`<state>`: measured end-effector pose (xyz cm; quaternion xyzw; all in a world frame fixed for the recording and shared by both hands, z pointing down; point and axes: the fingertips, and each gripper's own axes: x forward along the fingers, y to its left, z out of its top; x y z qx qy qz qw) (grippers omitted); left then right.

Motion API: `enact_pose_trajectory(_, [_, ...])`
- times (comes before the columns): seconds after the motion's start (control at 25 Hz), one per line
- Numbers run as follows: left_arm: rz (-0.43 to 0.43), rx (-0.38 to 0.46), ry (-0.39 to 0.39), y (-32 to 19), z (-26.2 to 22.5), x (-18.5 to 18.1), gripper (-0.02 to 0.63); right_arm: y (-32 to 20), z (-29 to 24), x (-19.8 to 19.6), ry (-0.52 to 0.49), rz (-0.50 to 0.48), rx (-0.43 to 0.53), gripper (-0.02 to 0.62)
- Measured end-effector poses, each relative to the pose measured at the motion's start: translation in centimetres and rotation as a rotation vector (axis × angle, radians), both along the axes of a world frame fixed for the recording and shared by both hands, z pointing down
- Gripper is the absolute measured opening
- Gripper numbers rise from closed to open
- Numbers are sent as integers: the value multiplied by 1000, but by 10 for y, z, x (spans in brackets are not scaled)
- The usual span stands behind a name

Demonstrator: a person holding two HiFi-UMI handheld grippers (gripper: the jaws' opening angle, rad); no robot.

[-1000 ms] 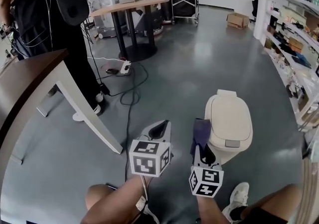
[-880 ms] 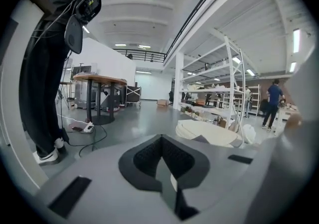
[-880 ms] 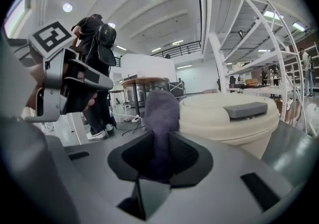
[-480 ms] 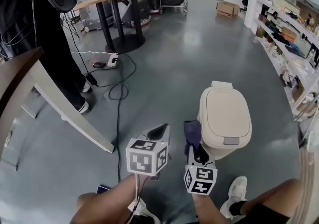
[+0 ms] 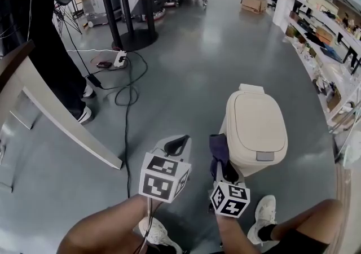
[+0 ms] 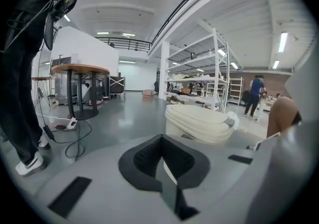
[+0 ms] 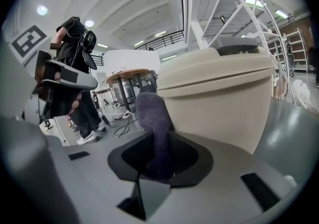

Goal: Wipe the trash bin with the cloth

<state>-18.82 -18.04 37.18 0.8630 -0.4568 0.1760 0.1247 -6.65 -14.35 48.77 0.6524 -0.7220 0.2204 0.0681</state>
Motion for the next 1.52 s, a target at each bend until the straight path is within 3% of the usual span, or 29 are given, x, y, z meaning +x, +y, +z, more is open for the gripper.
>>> enact_pose_trajectory(0.16, [37, -6, 1, -6, 5, 12, -3, -4, 19, -3, 18, 3, -30, 100])
enact_pose_trajectory(0.32, [52, 28, -45, -17, 9, 15, -3, -5, 46, -2, 41, 17, -70, 100])
enact_pose_trajectory(0.6, [36, -24, -76, -29, 32, 7, -3, -7, 96, 0, 94, 41, -133, 100])
enact_pose_trajectory(1.36, [66, -86, -81, -31, 50, 14, -3, 12, 209, 9, 128, 92, -362, 100])
enact_pose_trajectory(1.52, [77, -87, -67, -26, 47, 15, -3, 15, 212, 8, 132, 81, -367, 100])
